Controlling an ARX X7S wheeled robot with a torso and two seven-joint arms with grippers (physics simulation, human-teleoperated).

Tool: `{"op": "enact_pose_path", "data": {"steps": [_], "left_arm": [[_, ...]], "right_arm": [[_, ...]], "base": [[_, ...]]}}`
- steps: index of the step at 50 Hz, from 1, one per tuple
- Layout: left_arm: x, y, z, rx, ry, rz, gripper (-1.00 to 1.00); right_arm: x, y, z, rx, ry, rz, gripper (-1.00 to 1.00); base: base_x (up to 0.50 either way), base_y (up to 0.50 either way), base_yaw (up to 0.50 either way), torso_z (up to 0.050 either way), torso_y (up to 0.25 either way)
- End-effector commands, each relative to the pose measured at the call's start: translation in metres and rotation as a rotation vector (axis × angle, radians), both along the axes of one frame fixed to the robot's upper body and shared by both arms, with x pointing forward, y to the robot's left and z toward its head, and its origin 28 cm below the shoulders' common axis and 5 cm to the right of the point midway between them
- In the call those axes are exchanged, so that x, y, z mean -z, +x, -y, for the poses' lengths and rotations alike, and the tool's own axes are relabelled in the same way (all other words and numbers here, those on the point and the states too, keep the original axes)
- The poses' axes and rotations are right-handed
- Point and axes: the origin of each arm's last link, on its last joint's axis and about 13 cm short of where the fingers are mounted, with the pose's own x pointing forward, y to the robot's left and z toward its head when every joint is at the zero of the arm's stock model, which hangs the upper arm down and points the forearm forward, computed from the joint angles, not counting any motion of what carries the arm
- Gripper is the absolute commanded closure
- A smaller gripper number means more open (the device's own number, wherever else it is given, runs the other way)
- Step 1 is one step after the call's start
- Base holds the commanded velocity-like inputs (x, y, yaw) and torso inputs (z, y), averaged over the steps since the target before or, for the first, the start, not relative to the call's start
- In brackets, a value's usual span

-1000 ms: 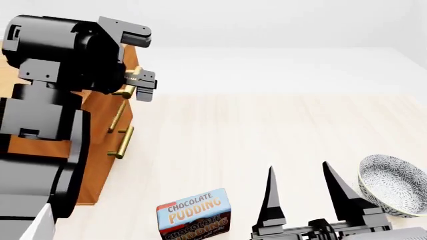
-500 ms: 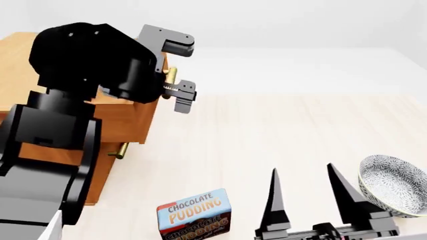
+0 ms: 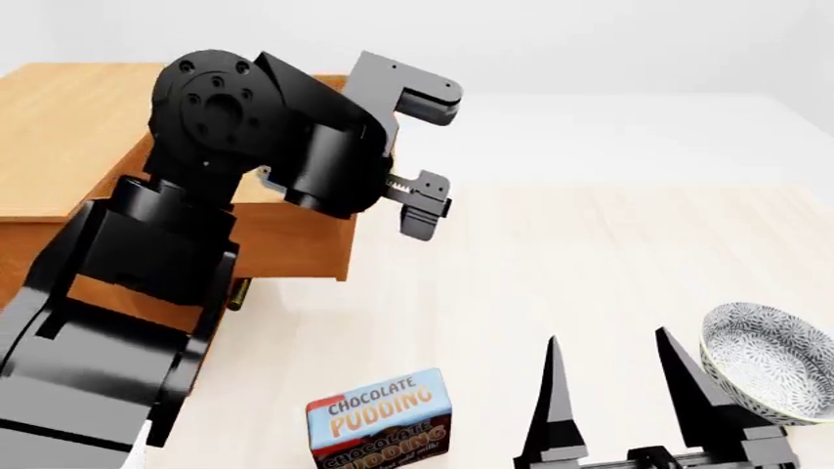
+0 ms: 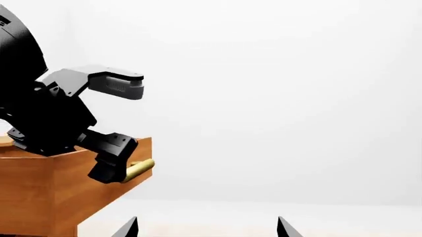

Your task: Put the butter at the back in the top drawer of the cabinet and close it.

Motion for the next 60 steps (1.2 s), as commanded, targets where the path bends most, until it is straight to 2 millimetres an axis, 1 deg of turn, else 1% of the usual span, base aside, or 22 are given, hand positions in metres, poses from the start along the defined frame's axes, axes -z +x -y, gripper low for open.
{"op": "enact_pose_path", "data": {"steps": [1, 5, 9, 12, 15, 17, 19, 28, 31, 33, 37, 43, 46, 48, 52, 53, 54, 55, 56, 57, 58, 60], "left_arm": [[-0.025, -0.022, 0.028, 0.168, -0.177, -0.006, -1.00], [-0.025, -0.021, 0.028, 0.165, -0.204, -0.009, -1.00], [-0.028, -0.020, 0.027, 0.145, -0.212, 0.031, -1.00], [-0.032, -0.018, 0.025, 0.109, -0.171, 0.130, -1.00], [-0.029, -0.016, 0.024, 0.066, -0.078, 0.290, -1.00], [-0.029, -0.015, 0.023, 0.049, -0.046, 0.402, -1.00], [-0.031, -0.015, 0.022, 0.032, -0.034, 0.488, -1.00], [-0.051, -0.026, 0.014, -0.027, -0.031, 0.824, -1.00], [-0.053, -0.031, 0.011, -0.035, -0.016, 0.893, -1.00], [-0.053, -0.039, 0.008, -0.036, -0.014, 0.929, -1.00], [-0.042, -0.065, -0.008, 0.020, -0.061, 0.974, -1.00], [-0.017, -0.113, -0.038, 0.089, -0.035, 1.040, -1.00], [0.001, -0.139, -0.053, 0.141, -0.015, 1.056, -1.00], [0.014, -0.153, -0.064, 0.156, -0.011, 1.062, -1.00], [0.034, -0.176, -0.084, 0.148, -0.034, 1.085, -1.00], [0.037, -0.179, -0.087, 0.146, -0.039, 1.092, -1.00], [0.039, -0.176, -0.091, 0.141, -0.041, 1.105, -1.00], [0.038, -0.174, -0.099, 0.114, -0.026, 1.169, -1.00], [0.031, -0.173, -0.106, 0.077, -0.018, 1.292, -1.00], [0.019, -0.175, -0.110, 0.008, -0.039, 1.477, -1.00], [0.007, -0.179, -0.109, -0.028, -0.120, 1.640, -1.00], [-0.009, -0.188, -0.101, -0.026, -0.258, 1.878, -1.00]], "right_arm": [[0.002, -0.001, 0.002, 0.000, 0.004, -0.002, -1.00], [0.003, -0.001, 0.002, 0.001, 0.004, -0.004, -1.00], [0.004, -0.001, 0.002, 0.001, 0.005, -0.005, -1.00], [0.004, 0.000, 0.002, 0.001, 0.007, -0.007, -1.00], [0.004, -0.001, 0.002, -0.001, 0.007, -0.006, -1.00], [0.004, -0.001, 0.002, -0.002, 0.006, -0.005, -1.00], [0.004, -0.001, 0.002, -0.001, 0.007, -0.005, -1.00], [0.004, 0.000, 0.001, -0.005, 0.007, -0.004, -1.00], [0.003, -0.001, 0.001, -0.004, 0.007, -0.002, -1.00], [0.003, -0.001, 0.001, -0.003, 0.007, -0.001, -1.00], [0.001, -0.001, 0.004, 0.013, 0.008, 0.000, -1.00], [-0.002, 0.001, 0.008, 0.038, 0.014, -0.006, -1.00], [-0.004, 0.002, 0.009, 0.067, 0.017, -0.015, -1.00], [-0.006, 0.003, 0.010, 0.092, 0.020, -0.023, -1.00], [-0.012, 0.004, 0.009, 0.147, 0.037, -0.030, -1.00], [-0.013, 0.005, 0.009, 0.161, 0.045, -0.033, -1.00], [-0.014, 0.005, 0.008, 0.173, 0.051, -0.035, -1.00], [-0.015, 0.006, 0.008, 0.182, 0.058, -0.035, -1.00], [-0.016, 0.007, 0.008, 0.226, 0.068, -0.034, -1.00], [-0.017, 0.008, 0.008, 0.258, 0.082, -0.044, -1.00], [-0.017, 0.010, 0.007, 0.279, 0.097, -0.053, -1.00], [-0.017, 0.014, 0.007, 0.362, 0.112, -0.076, -1.00]], "base": [[0.00, 0.00, 0.00, 0.000, 0.000], [0.00, 0.00, 0.00, 0.000, 0.005], [0.00, 0.00, 0.00, 0.000, 0.005], [0.00, 0.00, 0.00, 0.000, 0.004], [0.00, 0.00, 0.00, 0.000, 0.007], [0.00, 0.00, 0.00, 0.000, 0.000], [0.00, 0.00, 0.00, 0.000, 0.000], [0.00, 0.00, 0.00, 0.000, 0.000], [0.00, 0.00, 0.00, 0.000, 0.000], [0.00, 0.00, 0.00, 0.000, 0.000], [0.00, 0.00, 0.00, 0.000, 0.000], [0.00, 0.00, 0.00, 0.000, 0.000], [0.00, 0.00, 0.00, 0.000, 0.000], [0.00, 0.00, 0.00, 0.000, 0.000], [0.00, 0.00, 0.00, 0.000, 0.000], [0.00, 0.00, 0.00, 0.000, 0.000], [0.00, 0.00, 0.00, 0.000, 0.000], [0.00, 0.00, 0.00, 0.000, 0.000], [0.00, 0.00, 0.00, 0.000, 0.000], [0.00, 0.00, 0.00, 0.000, 0.000], [0.00, 0.00, 0.00, 0.000, 0.000], [0.00, 0.00, 0.00, 0.000, 0.000]]}}
